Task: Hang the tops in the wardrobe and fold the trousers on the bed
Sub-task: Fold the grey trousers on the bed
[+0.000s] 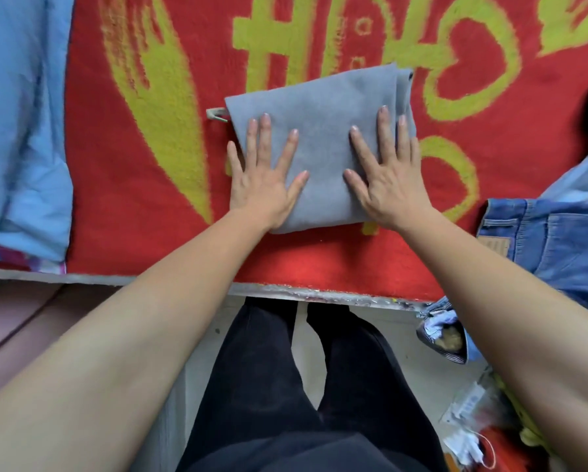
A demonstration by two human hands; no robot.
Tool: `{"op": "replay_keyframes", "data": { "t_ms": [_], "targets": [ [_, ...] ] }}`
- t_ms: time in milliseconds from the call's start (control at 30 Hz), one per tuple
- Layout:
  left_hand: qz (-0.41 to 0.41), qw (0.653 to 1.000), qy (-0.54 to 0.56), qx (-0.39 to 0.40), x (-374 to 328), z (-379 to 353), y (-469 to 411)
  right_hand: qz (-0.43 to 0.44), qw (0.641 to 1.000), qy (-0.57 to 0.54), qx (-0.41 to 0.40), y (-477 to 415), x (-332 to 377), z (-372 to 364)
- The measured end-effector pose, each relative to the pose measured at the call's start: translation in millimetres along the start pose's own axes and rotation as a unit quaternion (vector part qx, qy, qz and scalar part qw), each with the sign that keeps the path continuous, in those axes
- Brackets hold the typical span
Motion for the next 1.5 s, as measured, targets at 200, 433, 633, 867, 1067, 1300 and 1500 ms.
{"op": "replay_keyframes", "data": {
  "t_ms": [200,433,633,867,1067,1300,1500],
  "targets": [
    [-0.015,0.999,0.027,0.032,13.5,-21.0,-27.0,-0.032,0.998,-0.023,0.05,-24.1,-0.3,-24.9],
    [0.149,0.935,0.295,-0.13,8.0,6.7,-3.3,-0.168,0.942,-0.29,-0.024,-21.4,-12.7,5.0],
    [0.43,0.565,0.704,0.021,25.8,2.6,-8.8,-0.333,0.762,-0.546,0.102,-43.6,-48.8,-3.5],
    [0.345,0.617,0.694,0.14,34.1,7.7,-17.4,-0.23,0.71,-0.636,0.199,-54.2,-33.2,-3.8],
    [0.326,0.636,0.676,0.18,37.2,16.8,-16.0,-0.242,0.669,-0.68,0.177,-32.7,-18.7,-6.2],
    [0.269,0.597,0.724,0.215,44.0,13.0,9.7,-0.244,0.639,-0.697,0.215,-11.2,-17.7,-3.0],
    [0.28,0.478,0.823,0.124,42.7,43.3,50.6,-0.211,0.592,-0.744,0.228,15.6,-8.7,38.2]
  ]
}}
Point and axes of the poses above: each hand's wrist, its own y-axis away from the middle knuckle, its own z-axis out of the back of the hand, x = y × z, the point moved 1 cm from there along -y, towards the middle knuckle, and after that the axes turned 5 degrees about y, right-handed, at the moved point
